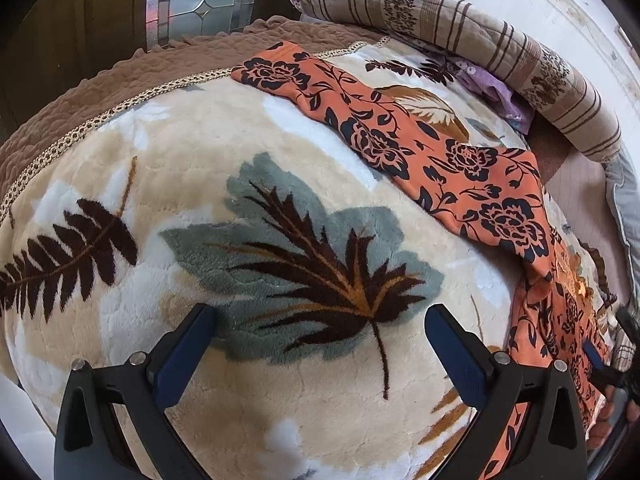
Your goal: Fold small clothes
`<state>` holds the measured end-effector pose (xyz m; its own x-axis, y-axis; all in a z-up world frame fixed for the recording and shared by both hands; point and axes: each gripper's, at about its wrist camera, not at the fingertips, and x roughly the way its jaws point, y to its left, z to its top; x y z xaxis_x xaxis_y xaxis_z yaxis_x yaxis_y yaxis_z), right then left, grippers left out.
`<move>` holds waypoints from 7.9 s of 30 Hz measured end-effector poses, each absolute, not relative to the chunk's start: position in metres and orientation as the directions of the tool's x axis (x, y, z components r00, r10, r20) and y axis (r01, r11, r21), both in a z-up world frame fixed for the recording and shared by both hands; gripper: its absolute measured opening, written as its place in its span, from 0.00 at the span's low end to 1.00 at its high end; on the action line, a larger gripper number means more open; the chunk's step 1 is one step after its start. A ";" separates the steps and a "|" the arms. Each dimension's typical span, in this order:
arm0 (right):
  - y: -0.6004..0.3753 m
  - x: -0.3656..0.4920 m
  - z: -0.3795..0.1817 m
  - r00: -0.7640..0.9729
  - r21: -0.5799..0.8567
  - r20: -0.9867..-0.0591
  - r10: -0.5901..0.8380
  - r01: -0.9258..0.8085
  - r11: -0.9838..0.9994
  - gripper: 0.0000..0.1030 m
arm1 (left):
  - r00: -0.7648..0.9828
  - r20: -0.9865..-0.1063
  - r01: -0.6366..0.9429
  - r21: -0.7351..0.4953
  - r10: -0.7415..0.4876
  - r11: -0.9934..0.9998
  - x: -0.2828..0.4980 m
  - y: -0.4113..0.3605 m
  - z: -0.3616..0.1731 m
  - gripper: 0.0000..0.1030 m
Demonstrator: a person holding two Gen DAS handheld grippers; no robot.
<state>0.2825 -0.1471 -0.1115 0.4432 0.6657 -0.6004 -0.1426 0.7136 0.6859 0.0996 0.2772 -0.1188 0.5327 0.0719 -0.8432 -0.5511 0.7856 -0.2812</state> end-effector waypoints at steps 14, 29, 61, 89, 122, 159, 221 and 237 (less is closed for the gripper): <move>-0.442 0.271 -0.145 0.625 0.572 -0.741 0.247 0.394 0.720 0.94 | 0.480 -0.862 -0.559 -0.160 0.160 0.813 0.109 0.264 -0.122 1.00; -0.352 0.227 -0.109 0.683 0.491 -0.675 0.279 0.134 0.861 0.94 | 0.710 -0.703 -0.450 -0.484 -0.028 0.751 0.087 0.304 -0.076 1.00; -0.295 0.159 -0.161 0.665 0.465 -0.653 0.362 -0.025 0.885 0.96 | 0.629 -0.773 -0.645 -0.459 0.083 0.612 0.232 0.419 -0.076 0.07; -0.308 0.151 -0.155 0.688 0.563 -0.595 0.417 -0.014 0.826 0.95 | 0.580 -0.779 0.194 -0.152 -0.238 0.969 0.223 -0.008 -0.013 0.63; -0.307 0.246 -0.073 0.617 0.286 -0.778 0.120 0.178 0.941 0.11 | 0.660 -0.722 -0.097 -0.359 -0.210 0.928 0.184 0.162 -0.100 0.69; -0.327 0.303 -0.117 0.639 0.613 -0.655 0.403 0.137 0.778 0.82 | 0.602 -0.768 -0.102 -0.347 -0.219 0.932 0.202 0.154 -0.113 0.69; -0.403 -0.050 -0.141 0.421 0.624 -0.766 0.486 0.307 0.718 0.50 | 0.424 -0.838 -0.127 -0.431 -0.343 0.893 -0.043 0.156 -0.127 0.47; -0.422 -0.050 -0.122 0.400 0.442 -0.870 0.289 0.375 0.815 0.46 | 0.436 -0.839 -0.084 -0.398 -0.325 0.914 -0.043 0.154 -0.113 0.09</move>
